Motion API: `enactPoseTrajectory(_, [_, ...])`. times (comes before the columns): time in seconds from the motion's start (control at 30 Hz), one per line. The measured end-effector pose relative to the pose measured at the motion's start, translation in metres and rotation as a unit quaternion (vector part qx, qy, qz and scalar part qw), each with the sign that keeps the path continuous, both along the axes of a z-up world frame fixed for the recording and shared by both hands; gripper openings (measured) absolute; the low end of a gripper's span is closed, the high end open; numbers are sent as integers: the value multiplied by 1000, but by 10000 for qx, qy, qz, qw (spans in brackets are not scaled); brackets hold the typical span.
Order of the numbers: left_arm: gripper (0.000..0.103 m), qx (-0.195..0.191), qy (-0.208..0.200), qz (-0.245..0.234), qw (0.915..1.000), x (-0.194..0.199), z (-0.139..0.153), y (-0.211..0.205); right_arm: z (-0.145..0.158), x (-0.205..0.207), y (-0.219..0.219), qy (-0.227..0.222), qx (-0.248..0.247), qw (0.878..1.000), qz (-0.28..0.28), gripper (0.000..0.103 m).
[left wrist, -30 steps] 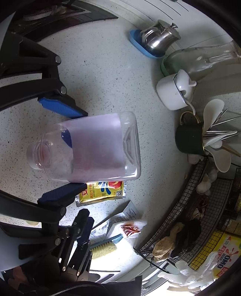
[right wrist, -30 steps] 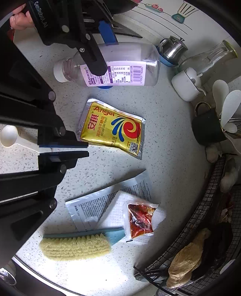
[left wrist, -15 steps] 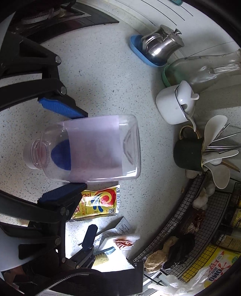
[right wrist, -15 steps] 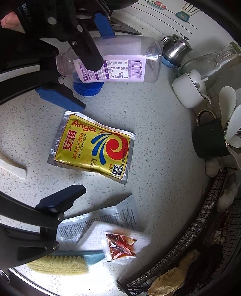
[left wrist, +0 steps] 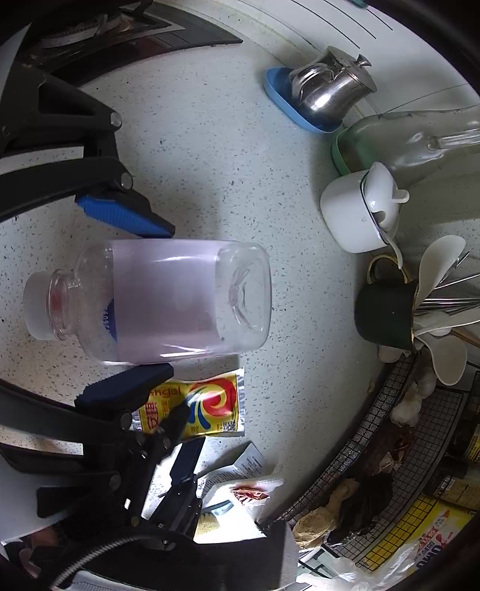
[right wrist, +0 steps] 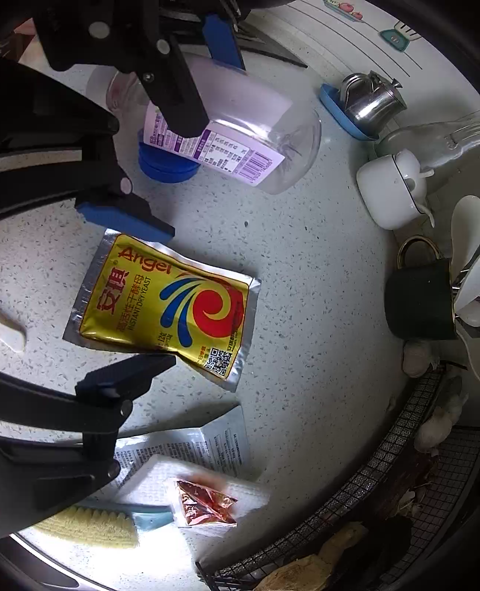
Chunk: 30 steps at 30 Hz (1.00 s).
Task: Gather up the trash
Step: 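Grasp the yellow Angel yeast packet with the right gripper while the left gripper holds the bottle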
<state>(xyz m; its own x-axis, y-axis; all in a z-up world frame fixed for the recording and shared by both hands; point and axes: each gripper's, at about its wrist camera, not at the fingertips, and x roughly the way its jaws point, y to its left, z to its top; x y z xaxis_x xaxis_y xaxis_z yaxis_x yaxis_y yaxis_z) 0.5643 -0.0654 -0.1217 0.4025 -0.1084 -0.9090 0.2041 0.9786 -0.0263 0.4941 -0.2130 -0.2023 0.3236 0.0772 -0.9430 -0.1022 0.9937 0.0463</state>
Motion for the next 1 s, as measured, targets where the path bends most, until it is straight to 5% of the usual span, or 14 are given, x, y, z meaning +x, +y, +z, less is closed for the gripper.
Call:
enactPoseTrajectory(0.23, [66,-10,-67,-73,10000,-11,8,-6,19,-17,-16,-121,257,9996,41,9])
enactPoseTrajectory(1.0, [66,-138,-537,-155,9983,-141,67,-16,117,-132,-36,-1050,456,9933,173,8])
